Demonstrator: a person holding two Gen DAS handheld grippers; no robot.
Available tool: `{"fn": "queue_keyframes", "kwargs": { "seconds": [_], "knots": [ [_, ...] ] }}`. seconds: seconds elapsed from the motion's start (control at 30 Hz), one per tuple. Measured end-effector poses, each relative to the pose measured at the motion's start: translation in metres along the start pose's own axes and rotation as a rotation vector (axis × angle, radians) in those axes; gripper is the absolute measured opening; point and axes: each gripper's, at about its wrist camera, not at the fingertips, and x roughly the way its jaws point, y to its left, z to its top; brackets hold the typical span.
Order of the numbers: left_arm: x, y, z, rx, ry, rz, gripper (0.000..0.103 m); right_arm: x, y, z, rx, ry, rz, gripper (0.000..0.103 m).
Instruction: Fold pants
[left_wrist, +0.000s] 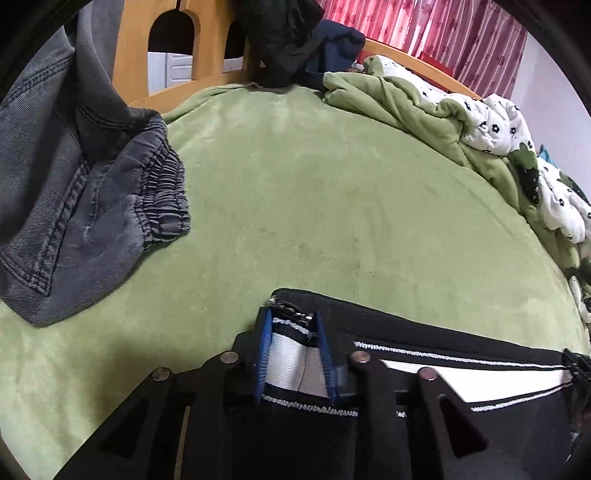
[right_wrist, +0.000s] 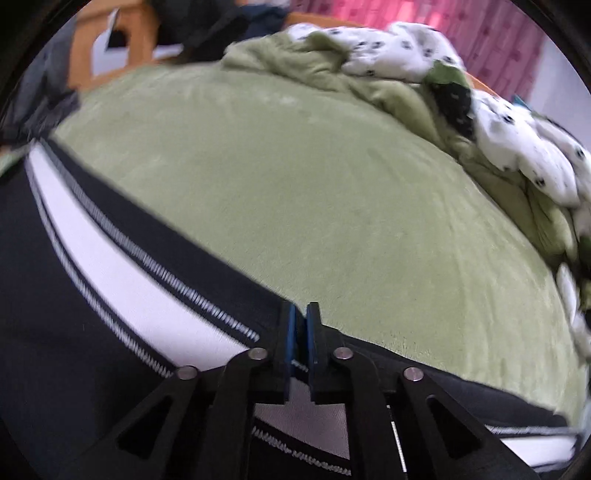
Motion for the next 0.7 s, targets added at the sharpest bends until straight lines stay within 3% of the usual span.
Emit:
{"fn": "queue_keyframes", "kwargs": {
  "seconds": [0.03, 0.1, 0.23, 0.3, 0.33, 0.4, 0.47, 0.57, 0.7],
  "knots": [
    [-0.003, 0.0, 0.0, 0.0, 0.002, 0.001, 0.028, -0.004, -0.007, 0.0, 0.047, -0.003, 0.012, 0.014],
    [-0.012, 0.0, -0.001, -0.013, 0.002, 0.028, 0.041, -0.02, -0.021, -0.001, 0.106, -0.029, -0.008, 0.017],
    [-0.032, 0.0, -0.009, -0.045, -0.038, -0.014, 0.049, -0.074, -0.049, -0.024, 0.164, -0.139, -0.089, 0.053],
    [-0.036, -0.006, -0.013, -0.047, -0.04, -0.028, 0.05, -0.084, -0.071, -0.036, 0.2, -0.157, -0.155, 0.053],
    [-0.036, -0.01, -0.013, -0.045, -0.039, -0.03, 0.05, -0.077, -0.082, -0.041, 0.235, -0.124, -0.164, 0.051],
    [-0.04, -0.02, -0.016, -0.026, -0.03, -0.027, 0.05, -0.04, -0.105, -0.047, 0.317, 0.034, -0.205, 0.038],
    [-0.048, -0.028, -0.021, -0.005, -0.019, -0.03, 0.05, -0.01, -0.111, -0.048, 0.323, 0.115, -0.242, 0.035],
    [-0.072, -0.028, -0.034, 0.026, -0.013, -0.049, 0.05, -0.019, -0.1, -0.035, 0.328, 0.07, -0.331, 0.034],
    [-0.119, -0.013, -0.069, 0.015, -0.027, -0.107, 0.05, -0.057, -0.071, -0.021, 0.382, -0.019, -0.276, 0.039]
  ]
}}
